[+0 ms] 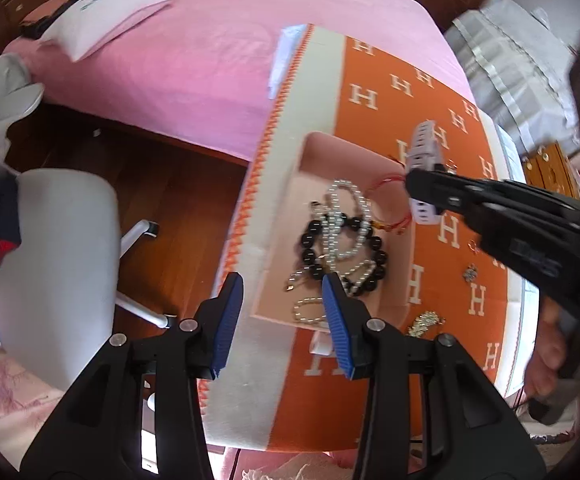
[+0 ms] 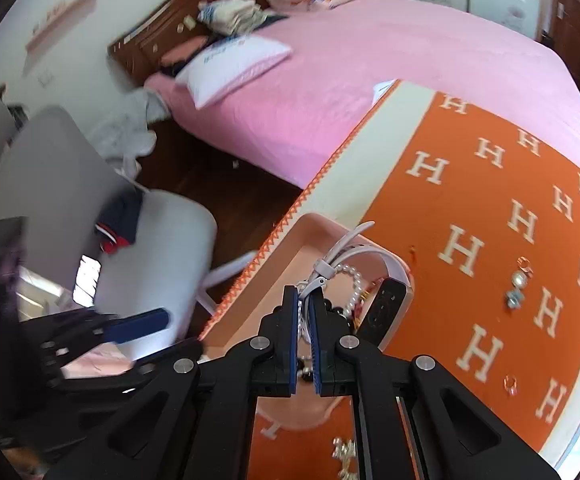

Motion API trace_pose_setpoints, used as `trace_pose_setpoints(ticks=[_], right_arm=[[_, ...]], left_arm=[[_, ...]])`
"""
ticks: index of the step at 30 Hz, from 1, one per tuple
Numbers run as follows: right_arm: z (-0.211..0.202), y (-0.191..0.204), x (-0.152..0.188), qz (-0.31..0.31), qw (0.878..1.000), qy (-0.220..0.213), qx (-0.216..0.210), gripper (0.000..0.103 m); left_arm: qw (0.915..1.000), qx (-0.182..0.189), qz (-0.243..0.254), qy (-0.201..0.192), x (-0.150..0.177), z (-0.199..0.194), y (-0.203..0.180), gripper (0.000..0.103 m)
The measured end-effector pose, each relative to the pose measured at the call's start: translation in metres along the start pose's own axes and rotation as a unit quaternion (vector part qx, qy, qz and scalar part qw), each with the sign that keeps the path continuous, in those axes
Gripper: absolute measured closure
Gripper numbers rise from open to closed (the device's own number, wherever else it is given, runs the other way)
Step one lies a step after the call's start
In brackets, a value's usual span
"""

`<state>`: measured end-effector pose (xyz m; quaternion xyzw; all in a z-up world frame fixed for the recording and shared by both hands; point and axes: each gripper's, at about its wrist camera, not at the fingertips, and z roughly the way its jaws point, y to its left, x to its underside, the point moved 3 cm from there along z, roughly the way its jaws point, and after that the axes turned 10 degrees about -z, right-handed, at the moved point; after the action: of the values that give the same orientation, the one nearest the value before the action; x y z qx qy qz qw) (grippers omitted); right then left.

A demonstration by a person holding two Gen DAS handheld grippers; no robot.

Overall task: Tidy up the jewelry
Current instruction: 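Carry the necklace into the pink tray with the left tool while the right drops the watch there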

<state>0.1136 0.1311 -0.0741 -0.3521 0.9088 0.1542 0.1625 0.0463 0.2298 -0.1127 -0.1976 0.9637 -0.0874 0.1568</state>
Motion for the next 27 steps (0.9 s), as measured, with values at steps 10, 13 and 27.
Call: trace_pose_setpoints(ticks=[10,13,27], right_arm=[[0.108,0.012,-0.013,-0.051,0.993,0.1,0.042,0.097],[0.119,0.013,-0.012,-0.043,0.992,0.108,0.04,0.091],[0.022,-0.01,0.015,-0.013,0.999,0.031,0.009,0.082]], left_arm=[[0.9986,-0.015,-0.051,-0.006,0.01,-0.006,0.039,0.065],[0.9983,-0.014,-0.056,-0.003,0.011,-0.006,0.041,0.065],[0.9997,0.012,0.019,-0.002,0.012,-0.014,-0.012,0.06]])
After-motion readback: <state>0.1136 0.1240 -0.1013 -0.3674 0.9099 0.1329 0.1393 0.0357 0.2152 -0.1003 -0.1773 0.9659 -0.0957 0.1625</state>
